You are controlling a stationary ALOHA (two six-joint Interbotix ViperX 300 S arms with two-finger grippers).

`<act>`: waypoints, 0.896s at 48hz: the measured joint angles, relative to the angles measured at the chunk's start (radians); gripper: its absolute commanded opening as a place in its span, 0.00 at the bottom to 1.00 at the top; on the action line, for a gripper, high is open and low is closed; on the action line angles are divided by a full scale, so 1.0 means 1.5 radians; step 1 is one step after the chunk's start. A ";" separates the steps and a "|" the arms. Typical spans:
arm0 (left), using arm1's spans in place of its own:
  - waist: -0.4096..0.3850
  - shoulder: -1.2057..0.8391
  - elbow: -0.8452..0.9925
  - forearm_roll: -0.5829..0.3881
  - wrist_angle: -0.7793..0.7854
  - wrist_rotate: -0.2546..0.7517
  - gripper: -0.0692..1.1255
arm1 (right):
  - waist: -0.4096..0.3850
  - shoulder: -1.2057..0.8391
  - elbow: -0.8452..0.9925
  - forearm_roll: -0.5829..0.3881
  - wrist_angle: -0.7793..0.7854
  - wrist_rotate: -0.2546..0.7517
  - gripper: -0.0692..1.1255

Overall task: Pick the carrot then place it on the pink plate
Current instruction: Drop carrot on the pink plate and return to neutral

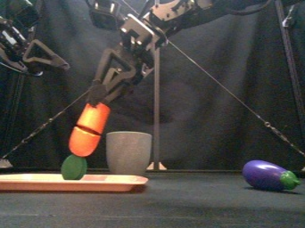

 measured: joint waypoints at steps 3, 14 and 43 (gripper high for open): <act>-0.001 0.000 0.000 0.000 0.001 0.000 0.03 | 0.005 0.007 -0.007 0.006 0.000 0.000 0.71; 0.000 -0.001 0.000 0.000 0.001 -0.001 0.03 | 0.001 0.010 0.007 0.020 0.015 0.013 0.87; 0.000 -0.001 0.000 0.000 0.000 -0.001 0.03 | -0.129 -0.212 0.196 -0.019 -0.050 0.012 0.93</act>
